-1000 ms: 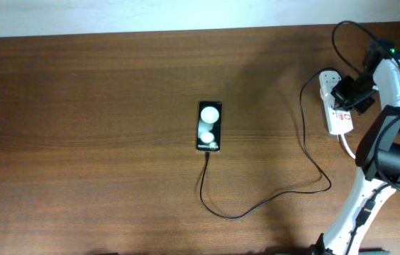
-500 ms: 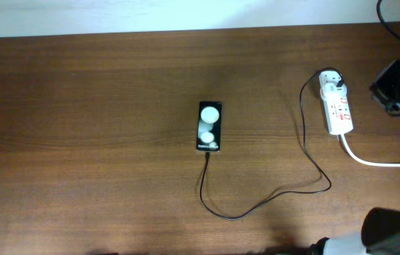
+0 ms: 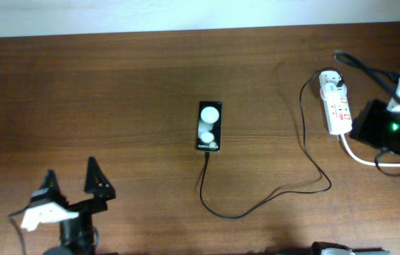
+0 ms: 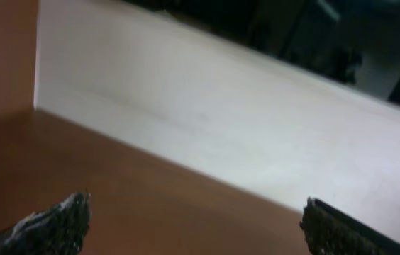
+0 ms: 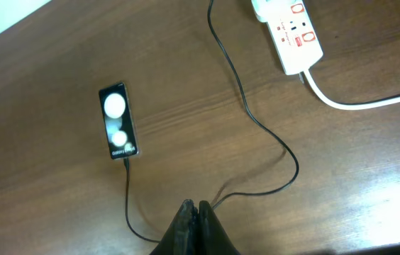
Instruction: Plug charger to phone and switch on socket
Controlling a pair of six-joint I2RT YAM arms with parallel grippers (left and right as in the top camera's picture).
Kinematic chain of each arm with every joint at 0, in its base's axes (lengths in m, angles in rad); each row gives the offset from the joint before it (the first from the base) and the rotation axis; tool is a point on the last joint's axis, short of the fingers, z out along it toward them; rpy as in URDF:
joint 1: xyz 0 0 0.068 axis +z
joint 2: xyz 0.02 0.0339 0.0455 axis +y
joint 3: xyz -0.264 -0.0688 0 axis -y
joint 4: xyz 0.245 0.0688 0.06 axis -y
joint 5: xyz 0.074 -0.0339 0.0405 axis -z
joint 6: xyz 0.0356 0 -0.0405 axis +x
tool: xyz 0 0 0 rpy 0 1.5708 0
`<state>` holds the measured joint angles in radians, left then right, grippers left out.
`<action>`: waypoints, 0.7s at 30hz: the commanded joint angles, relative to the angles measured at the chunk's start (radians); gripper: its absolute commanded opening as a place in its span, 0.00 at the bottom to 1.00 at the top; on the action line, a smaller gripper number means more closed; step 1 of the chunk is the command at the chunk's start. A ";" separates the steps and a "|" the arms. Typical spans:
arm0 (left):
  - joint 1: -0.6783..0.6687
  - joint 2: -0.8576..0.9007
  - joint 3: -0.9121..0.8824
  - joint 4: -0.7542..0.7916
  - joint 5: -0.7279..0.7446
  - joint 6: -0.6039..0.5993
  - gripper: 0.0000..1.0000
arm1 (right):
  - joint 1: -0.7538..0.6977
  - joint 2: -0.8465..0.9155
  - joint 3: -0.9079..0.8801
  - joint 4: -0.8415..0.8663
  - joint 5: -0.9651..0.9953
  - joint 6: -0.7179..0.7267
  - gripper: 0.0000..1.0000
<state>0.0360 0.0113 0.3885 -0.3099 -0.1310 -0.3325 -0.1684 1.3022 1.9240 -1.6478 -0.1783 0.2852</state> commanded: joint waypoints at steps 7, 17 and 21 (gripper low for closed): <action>0.003 -0.003 -0.334 0.244 0.050 0.017 0.99 | 0.007 -0.209 -0.002 -0.050 0.002 -0.027 0.04; 0.003 0.002 -0.379 0.232 0.057 0.020 0.99 | 0.007 -0.283 -0.002 -0.051 0.002 -0.046 0.04; 0.004 -0.005 -0.379 0.233 0.057 0.020 0.99 | 0.007 -0.299 -0.002 -0.051 0.002 -0.046 0.04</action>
<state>0.0360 0.0120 0.0166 -0.0784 -0.0845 -0.3313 -0.1684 1.0195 1.9240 -1.6924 -0.1783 0.2504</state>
